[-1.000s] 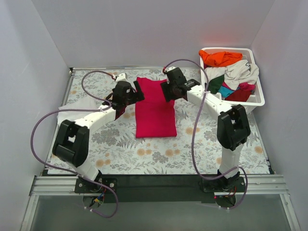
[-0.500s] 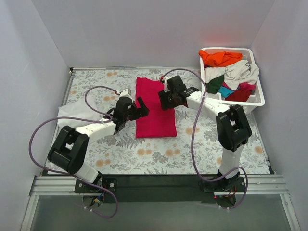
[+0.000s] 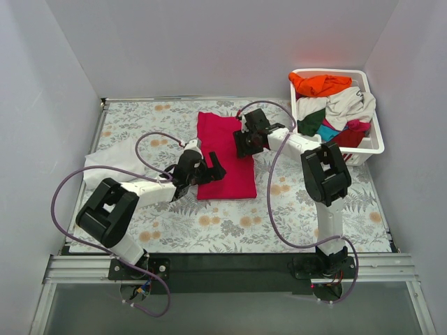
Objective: Fold and stack the t-shirts
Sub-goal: Fold the tshirt
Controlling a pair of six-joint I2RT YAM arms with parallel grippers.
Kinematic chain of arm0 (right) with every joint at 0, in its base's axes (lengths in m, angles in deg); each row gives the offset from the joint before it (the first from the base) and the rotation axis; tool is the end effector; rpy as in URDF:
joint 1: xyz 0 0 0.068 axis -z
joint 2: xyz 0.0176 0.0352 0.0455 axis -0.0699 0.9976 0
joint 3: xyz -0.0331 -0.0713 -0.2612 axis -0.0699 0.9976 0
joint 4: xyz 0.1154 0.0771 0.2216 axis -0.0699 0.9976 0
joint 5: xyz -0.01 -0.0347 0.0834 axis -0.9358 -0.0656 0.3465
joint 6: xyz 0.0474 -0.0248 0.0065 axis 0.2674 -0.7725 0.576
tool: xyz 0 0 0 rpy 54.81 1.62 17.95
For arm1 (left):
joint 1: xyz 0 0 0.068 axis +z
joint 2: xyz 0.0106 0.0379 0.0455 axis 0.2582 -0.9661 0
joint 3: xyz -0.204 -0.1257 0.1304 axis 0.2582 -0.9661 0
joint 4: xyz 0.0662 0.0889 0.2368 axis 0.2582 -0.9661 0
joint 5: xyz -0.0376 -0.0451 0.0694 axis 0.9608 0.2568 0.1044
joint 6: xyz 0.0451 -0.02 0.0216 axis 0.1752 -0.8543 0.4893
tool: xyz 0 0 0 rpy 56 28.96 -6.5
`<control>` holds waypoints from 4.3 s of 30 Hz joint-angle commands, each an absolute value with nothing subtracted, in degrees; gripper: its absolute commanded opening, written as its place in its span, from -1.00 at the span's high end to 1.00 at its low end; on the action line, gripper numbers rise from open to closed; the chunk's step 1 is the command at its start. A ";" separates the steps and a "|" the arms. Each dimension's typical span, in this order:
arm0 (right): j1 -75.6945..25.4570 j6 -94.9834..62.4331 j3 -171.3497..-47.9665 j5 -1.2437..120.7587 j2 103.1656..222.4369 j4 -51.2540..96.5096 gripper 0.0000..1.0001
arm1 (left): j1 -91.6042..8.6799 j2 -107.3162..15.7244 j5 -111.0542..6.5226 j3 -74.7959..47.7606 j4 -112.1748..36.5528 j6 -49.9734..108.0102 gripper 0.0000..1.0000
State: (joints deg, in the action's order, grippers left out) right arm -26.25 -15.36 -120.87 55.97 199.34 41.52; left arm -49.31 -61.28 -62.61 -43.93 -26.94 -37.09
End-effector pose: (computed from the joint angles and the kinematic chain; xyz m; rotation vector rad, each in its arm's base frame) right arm 0.3906 0.2307 0.1895 -0.5142 2.4279 0.3709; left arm 0.2635 -0.1785 0.1668 -0.9094 2.2285 -0.9890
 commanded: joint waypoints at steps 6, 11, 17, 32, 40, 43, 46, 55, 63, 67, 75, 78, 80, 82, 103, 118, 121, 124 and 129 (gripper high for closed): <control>-24.12 -16.32 -126.84 55.80 201.61 40.31 0.09 | -50.21 -58.56 -63.95 -45.43 -26.20 -37.19 -0.66; -24.29 -15.97 -123.07 56.16 194.34 39.96 0.08 | -50.47 -53.28 -67.02 -45.78 -29.62 -36.13 -0.66; -25.52 -13.34 -110.17 53.53 181.95 38.56 0.03 | -50.56 -45.98 -72.30 -49.12 -36.91 -35.87 -0.66; -32.11 -3.85 -83.69 50.79 164.69 33.20 -0.13 | -50.56 -42.19 -70.55 -57.74 -39.30 -38.86 -0.68; -34.66 -2.00 -80.52 51.68 166.71 30.30 -0.11 | -50.47 -44.74 -68.88 -58.61 -37.54 -39.38 -0.60; -35.45 -1.47 -80.26 51.50 167.50 30.03 -0.11 | -50.47 -45.18 -68.26 -59.05 -36.66 -39.56 -0.55; -35.63 -1.12 -79.90 51.15 168.20 30.03 -0.11 | -50.56 -45.71 -68.00 -59.32 -36.05 -39.56 -0.46; -35.72 -0.33 -78.59 50.89 169.26 29.59 -0.10 | -50.56 -48.35 -65.80 -59.41 -34.82 -39.65 -0.30; -35.72 0.03 -77.44 51.41 170.93 28.10 -0.01 | -50.56 -49.76 -65.36 -60.11 -34.73 -39.21 -0.09; -35.72 0.03 -77.27 51.68 171.46 28.01 0.07 | -50.56 -49.49 -64.57 -60.81 -34.90 -39.21 0.03; -35.81 0.11 -76.21 51.68 170.93 28.10 0.42 | -50.56 -49.05 -65.10 -61.60 -36.31 -39.21 0.51; -35.81 0.11 -76.12 51.68 171.19 28.10 0.62 | -50.56 -48.96 -65.01 -61.87 -36.66 -38.86 0.79; -35.98 -0.15 -76.04 51.68 170.93 28.71 0.81 | -50.65 -48.61 -64.39 -62.13 -37.01 -38.59 1.00; -36.07 -0.85 -76.04 51.68 170.32 29.93 0.88 | -50.73 -48.18 -63.52 -62.22 -37.36 -38.42 1.00; -42.04 -6.57 -75.86 61.95 156.34 55.85 0.97 | -59.87 -31.23 -52.27 -63.98 -54.93 -43.51 1.00; -48.37 -12.54 -75.86 76.80 152.82 69.66 0.97 | -66.03 -23.13 -36.19 -57.92 -71.02 -47.47 1.00; -49.69 -13.77 -75.77 80.49 152.47 70.90 0.97 | -66.03 -22.95 -30.31 -57.65 -72.87 -45.54 1.00; -51.10 -14.83 -76.65 82.70 151.77 72.30 0.97 | -66.03 -21.46 -24.50 -58.61 -73.22 -45.18 1.00; -52.68 -17.11 -79.28 88.32 149.23 74.76 0.97 | -66.03 -16.90 -20.28 -57.48 -75.51 -44.57 1.00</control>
